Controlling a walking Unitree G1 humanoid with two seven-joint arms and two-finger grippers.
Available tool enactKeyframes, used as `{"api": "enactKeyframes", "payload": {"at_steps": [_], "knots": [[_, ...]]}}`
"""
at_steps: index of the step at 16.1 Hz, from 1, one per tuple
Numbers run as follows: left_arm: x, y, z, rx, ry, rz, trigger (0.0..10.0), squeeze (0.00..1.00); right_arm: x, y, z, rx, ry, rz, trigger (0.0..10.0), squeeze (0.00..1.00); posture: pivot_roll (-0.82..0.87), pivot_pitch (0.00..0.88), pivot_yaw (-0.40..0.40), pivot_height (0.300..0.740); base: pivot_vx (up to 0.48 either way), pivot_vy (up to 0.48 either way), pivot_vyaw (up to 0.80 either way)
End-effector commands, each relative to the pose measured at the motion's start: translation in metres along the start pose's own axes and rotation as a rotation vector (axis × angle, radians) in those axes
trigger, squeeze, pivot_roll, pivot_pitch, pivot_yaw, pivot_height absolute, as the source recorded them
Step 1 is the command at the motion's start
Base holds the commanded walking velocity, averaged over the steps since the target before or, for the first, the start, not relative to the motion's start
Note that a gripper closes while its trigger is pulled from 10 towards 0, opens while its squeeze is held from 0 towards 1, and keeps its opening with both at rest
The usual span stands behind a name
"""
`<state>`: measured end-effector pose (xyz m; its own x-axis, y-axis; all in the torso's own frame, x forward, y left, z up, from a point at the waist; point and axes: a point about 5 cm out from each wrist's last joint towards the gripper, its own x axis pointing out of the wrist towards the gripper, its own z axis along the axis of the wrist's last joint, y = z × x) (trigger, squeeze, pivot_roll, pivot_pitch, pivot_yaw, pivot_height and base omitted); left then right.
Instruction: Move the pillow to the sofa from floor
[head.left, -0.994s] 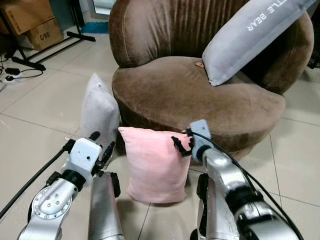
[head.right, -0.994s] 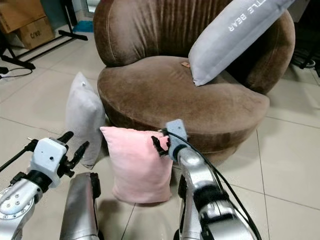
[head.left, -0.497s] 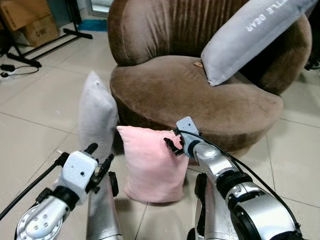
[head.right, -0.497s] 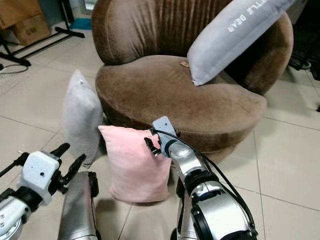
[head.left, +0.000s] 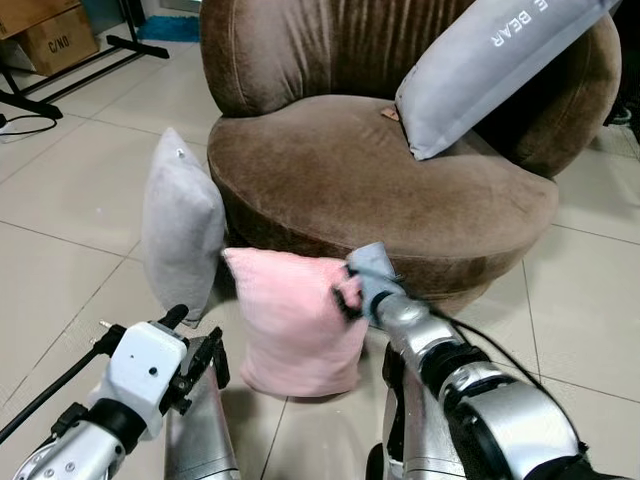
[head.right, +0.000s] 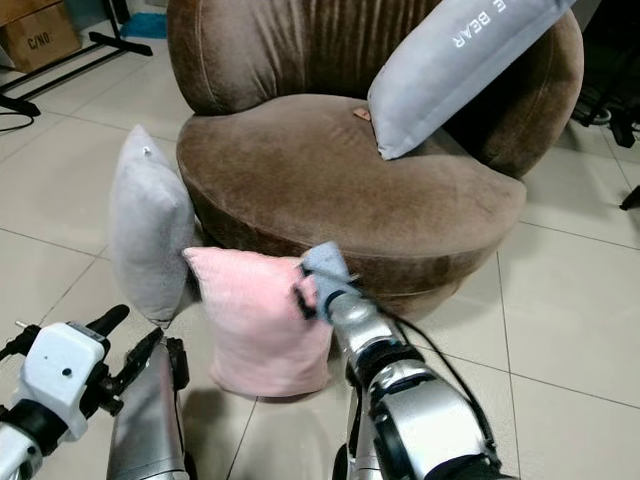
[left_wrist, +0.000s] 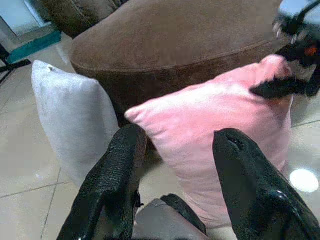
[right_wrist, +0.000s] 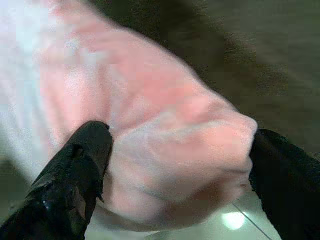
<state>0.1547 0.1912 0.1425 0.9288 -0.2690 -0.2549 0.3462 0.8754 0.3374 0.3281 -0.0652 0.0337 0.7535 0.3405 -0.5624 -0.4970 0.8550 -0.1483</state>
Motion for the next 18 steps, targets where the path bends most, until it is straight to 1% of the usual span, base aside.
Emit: {"api": "enactKeyframes", "payload": {"at_steps": [1,2,3,5,6,7,8,9,11,12,15,18], "knots": [[-0.001,-0.003,0.002,0.003,0.001,-0.016,10.0,0.00,-0.001,0.009,-0.015,-0.043,0.051,0.065,10.0,0.00,0.11,0.108,-0.070,0.414,0.000,0.000,0.00],[-0.001,-0.003,0.002,0.003,0.004,-0.018,10.0,0.00,-0.001,0.014,-0.016,-0.050,0.039,0.116,10.0,0.00,0.11,0.107,-0.071,0.414,0.000,0.000,0.00],[-0.001,-0.003,0.002,0.002,0.004,-0.017,10.0,0.00,-0.001,0.016,-0.015,-0.038,0.025,0.142,10.0,0.00,0.10,0.106,-0.073,0.414,0.000,0.000,0.00],[0.000,-0.004,0.002,0.000,0.004,-0.016,10.0,0.00,-0.002,0.017,-0.017,-0.027,0.021,0.164,10.0,0.00,0.10,0.101,-0.075,0.414,0.000,0.000,0.00],[0.001,-0.004,0.002,0.000,0.005,-0.016,10.0,0.00,-0.002,0.017,-0.018,-0.031,0.025,0.167,9.3,0.00,0.10,0.097,-0.075,0.414,0.000,0.000,0.00],[0.001,-0.005,0.002,0.000,0.006,-0.018,10.0,0.00,-0.002,0.016,-0.020,-0.036,0.030,0.163,1.8,0.00,0.11,0.093,-0.074,0.414,0.000,0.000,0.00],[0.001,-0.005,0.001,0.000,0.008,-0.024,10.0,0.00,-0.003,0.016,-0.021,-0.039,0.035,0.158,0.0,0.00,0.10,0.090,-0.072,0.414,0.000,0.000,0.00],[0.001,-0.006,0.000,-0.002,0.012,-0.033,10.0,0.00,-0.003,0.015,-0.021,-0.040,0.039,0.154,0.0,0.00,0.10,0.088,-0.073,0.414,0.000,0.000,0.00],[0.000,-0.010,-0.005,-0.018,0.037,-0.093,10.0,0.00,-0.003,0.012,-0.024,-0.029,0.053,0.133,0.0,0.00,0.10,0.083,-0.069,0.414,0.000,0.000,0.00],[-0.002,-0.016,-0.008,-0.047,0.063,-0.162,10.0,0.00,-0.003,0.010,-0.025,-0.016,0.056,0.118,0.0,0.00,0.10,0.079,-0.068,0.414,0.000,0.000,0.00],[-0.006,-0.025,-0.015,-0.071,0.108,-0.261,10.0,0.00,-0.004,0.009,-0.027,0.001,0.058,0.113,0.0,0.00,0.10,0.066,-0.067,0.414,0.000,0.000,0.00],[-0.007,-0.027,-0.020,-0.065,0.135,-0.282,10.0,0.00,-0.003,0.010,-0.025,0.004,0.056,0.118,0.0,0.00,0.10,0.055,-0.066,0.414,0.000,0.000,0.00]]}}
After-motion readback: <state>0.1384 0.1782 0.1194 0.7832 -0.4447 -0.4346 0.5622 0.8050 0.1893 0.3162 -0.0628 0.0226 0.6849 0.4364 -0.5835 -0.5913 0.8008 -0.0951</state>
